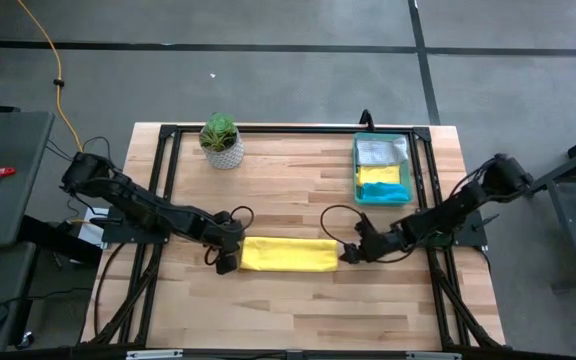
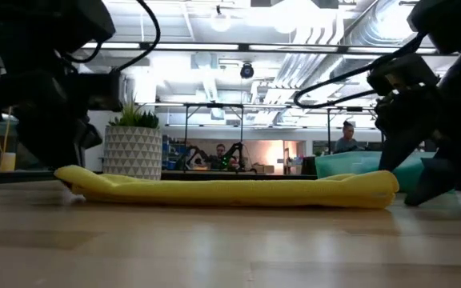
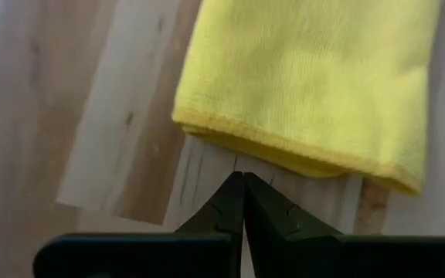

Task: Fold microfiber towels
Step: Fold the yellow microfiber cloth

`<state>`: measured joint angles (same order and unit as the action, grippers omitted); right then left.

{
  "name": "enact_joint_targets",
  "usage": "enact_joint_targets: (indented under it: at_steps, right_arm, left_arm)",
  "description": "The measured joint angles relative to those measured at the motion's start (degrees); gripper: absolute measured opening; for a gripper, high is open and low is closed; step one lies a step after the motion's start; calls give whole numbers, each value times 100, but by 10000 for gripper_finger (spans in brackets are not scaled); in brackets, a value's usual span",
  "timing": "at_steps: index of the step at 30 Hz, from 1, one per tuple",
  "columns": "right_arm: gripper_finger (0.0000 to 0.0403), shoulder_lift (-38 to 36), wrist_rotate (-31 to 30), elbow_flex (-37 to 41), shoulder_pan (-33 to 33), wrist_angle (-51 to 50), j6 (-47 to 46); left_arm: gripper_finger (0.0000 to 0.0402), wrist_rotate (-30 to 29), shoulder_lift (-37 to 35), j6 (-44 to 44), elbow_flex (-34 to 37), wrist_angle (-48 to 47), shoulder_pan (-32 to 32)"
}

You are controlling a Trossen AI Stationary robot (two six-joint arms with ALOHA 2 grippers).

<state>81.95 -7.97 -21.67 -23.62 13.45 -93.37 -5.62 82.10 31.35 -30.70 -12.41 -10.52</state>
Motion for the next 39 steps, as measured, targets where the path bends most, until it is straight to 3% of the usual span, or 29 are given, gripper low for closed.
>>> enact_joint_targets:
  at_steps: [8,24,39]
  right_arm:
    - [240,429,-208,-7,81,744,-303]
    - [241,791,-180,-17,374,1192,-819]
    - [239,803,-192,-7,374,1187,-1121]
  left_arm:
    - [0,67,305,13,-15,257,0]
    - [0,-141,412,23,0,746,-3]
    - [0,-274,759,603,-52,1157,-2]
